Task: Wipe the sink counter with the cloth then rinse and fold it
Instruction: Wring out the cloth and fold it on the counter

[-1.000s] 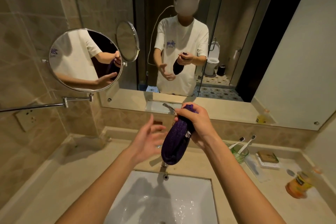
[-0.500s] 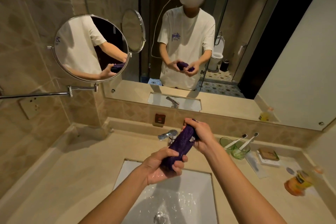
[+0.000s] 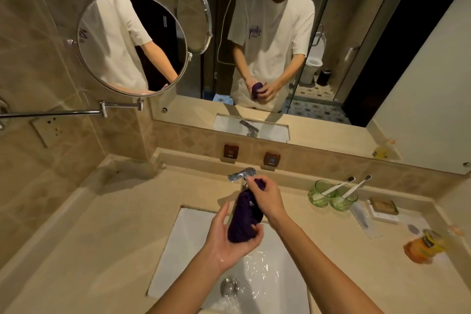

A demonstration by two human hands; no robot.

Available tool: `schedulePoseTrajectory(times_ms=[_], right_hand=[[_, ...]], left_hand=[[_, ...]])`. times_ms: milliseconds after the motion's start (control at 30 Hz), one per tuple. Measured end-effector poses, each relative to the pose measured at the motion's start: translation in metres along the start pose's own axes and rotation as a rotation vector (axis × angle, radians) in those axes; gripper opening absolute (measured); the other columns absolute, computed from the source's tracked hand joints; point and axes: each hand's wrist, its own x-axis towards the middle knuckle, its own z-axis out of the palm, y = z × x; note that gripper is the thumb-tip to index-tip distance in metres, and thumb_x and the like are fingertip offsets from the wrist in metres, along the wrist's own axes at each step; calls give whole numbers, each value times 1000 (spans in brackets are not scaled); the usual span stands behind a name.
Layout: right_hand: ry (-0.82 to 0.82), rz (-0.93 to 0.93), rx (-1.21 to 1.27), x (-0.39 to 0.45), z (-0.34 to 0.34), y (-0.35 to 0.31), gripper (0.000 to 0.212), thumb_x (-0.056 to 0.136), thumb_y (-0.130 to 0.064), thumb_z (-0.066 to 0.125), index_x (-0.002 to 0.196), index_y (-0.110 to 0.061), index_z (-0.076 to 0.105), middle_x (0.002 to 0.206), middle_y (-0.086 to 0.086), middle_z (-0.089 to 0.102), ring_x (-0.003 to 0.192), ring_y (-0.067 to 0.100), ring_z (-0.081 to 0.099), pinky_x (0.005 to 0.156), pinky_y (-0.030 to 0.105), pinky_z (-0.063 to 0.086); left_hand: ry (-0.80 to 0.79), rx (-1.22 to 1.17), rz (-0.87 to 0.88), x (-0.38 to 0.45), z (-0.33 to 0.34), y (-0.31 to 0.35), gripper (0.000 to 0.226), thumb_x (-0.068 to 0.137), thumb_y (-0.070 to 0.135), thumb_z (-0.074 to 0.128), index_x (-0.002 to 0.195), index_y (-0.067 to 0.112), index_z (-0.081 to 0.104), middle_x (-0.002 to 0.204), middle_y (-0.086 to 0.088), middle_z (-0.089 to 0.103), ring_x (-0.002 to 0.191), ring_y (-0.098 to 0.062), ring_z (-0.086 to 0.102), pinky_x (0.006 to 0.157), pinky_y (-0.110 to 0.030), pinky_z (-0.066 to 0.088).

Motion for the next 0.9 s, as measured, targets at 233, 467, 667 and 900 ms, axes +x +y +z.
schedulePoseTrajectory(times_ms=[233, 467, 667, 900], right_hand=[[-474, -429, -407, -48, 2, -11, 34, 108, -33, 43, 135, -28, 62, 139, -11, 62, 131, 6, 55, 109, 26, 43], [-456, -615, -782, -73, -14, -15, 59, 108, -48, 14, 161, -22, 22, 163, 0, 34, 152, 12, 26, 127, 25, 3], [-370, -520, -679, -88, -32, -8, 69, 96, -11, 36, 160, -33, 23, 162, -19, 28, 150, -8, 16, 128, 35, -4], [-236, -471, -258, -84, -76, -45, 52, 77, -3, 51, 114, -27, 77, 116, -22, 73, 114, 0, 67, 104, 30, 52]], left_hand=[[-14, 99, 124, 0, 1, 9, 71, 82, 66, 70, 129, 13, 70, 125, -18, 71, 121, -37, 66, 96, -51, 54], [76, 269, 171, 5, 13, 10, 66, 85, 65, 63, 118, 10, 75, 119, -15, 75, 102, -29, 76, 89, -41, 57], [64, 248, 106, 14, 12, 6, 57, 78, 34, 79, 124, 2, 69, 120, -20, 73, 110, -34, 72, 88, -45, 62], [-254, 373, 97, -7, 23, 21, 96, 35, -10, 99, 123, 8, 67, 105, -23, 70, 90, -33, 64, 75, -47, 59]])
